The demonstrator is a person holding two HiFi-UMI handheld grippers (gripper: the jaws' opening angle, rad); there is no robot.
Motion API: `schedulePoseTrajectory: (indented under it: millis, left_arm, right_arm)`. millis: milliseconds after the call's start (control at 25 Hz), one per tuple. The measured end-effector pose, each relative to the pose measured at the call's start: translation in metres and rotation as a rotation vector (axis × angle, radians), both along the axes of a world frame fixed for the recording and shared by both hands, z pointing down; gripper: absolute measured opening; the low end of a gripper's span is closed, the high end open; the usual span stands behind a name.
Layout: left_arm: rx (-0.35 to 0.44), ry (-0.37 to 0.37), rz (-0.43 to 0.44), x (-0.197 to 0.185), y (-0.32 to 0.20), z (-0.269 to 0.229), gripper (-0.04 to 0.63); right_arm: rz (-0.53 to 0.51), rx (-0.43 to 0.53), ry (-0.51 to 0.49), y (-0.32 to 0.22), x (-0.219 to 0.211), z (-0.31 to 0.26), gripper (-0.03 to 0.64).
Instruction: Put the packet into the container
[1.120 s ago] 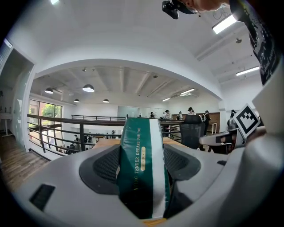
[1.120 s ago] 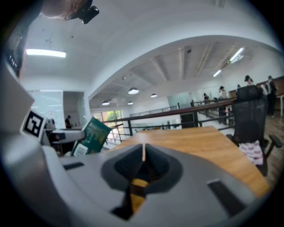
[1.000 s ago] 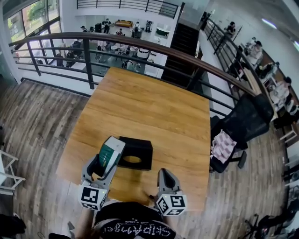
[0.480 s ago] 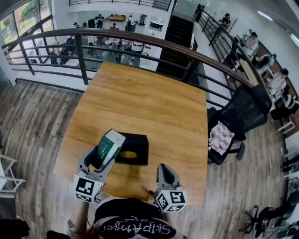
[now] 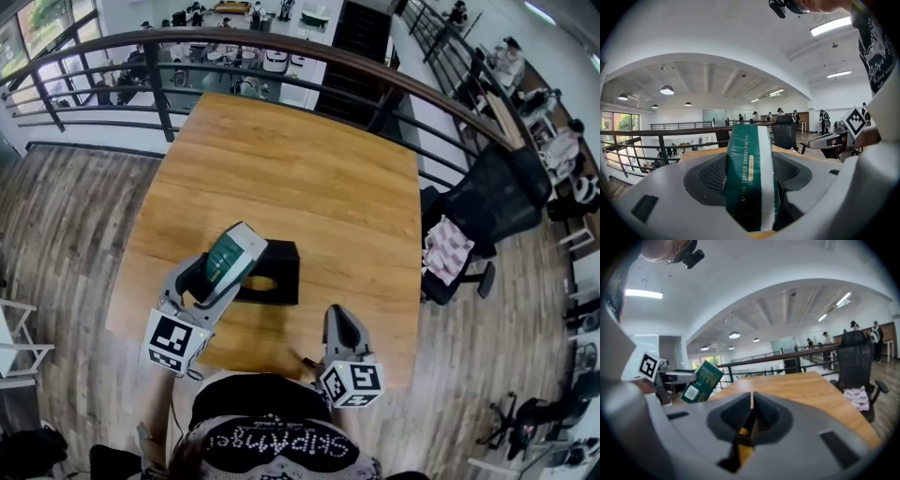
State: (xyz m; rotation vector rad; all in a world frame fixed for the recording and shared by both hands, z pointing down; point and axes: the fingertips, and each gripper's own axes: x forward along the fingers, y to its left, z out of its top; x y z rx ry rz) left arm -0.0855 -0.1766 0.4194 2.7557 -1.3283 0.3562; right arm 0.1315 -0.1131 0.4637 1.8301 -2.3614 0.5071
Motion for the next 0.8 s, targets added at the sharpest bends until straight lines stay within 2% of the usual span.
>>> schedulePoseTrajectory:
  millis: [120,360,800]
  left_arm:
    - [0.006,-0.027,0.045,0.007,-0.006,0.001,0.333]
    - [-0.039,-0.053,0.121,0.018,-0.005,0.017,0.333]
    - [-0.078,-0.070,0.198,0.037,-0.002,0.036,0.331]
  right_arm:
    - [0.004,-0.007,0.003,-0.003,0.003,-0.001,0.038]
    - [0.009,-0.016,-0.004,-0.002,0.002,0.004,0.038]
    - [0.022,-0.019,-0.008,0.002,0.007,0.006,0.038]
